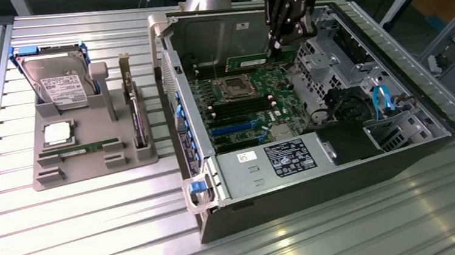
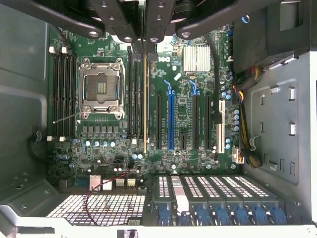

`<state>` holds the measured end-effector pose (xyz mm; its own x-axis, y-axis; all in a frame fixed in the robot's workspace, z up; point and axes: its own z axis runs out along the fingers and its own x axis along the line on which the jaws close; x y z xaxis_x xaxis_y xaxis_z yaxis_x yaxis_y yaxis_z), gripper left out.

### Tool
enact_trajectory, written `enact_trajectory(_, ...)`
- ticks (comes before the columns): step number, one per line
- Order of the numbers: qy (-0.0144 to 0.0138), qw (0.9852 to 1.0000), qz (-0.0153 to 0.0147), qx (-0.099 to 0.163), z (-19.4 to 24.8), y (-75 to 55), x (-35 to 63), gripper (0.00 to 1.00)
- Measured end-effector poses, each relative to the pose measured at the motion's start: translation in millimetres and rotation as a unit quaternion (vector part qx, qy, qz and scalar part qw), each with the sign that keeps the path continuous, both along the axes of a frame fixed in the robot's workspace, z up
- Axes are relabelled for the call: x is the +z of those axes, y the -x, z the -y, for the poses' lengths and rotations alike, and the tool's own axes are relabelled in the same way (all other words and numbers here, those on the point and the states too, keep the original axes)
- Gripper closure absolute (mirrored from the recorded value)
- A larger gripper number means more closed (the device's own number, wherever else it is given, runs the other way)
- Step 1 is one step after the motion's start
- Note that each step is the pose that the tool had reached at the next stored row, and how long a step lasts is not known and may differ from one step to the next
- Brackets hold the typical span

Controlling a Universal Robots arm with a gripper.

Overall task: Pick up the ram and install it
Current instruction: 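Insert the ram into the slot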

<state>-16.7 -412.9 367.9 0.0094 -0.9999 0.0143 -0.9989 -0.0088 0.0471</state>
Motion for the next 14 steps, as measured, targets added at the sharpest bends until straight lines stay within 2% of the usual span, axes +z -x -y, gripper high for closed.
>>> enact_trajectory(6,0.0001,1.0,0.0,0.0,0.0,0.0,-0.1,0.88)
enact_trajectory(14,0.0003,1.0,0.0006,0.0,0.0,0.1,-18.7,0.88)
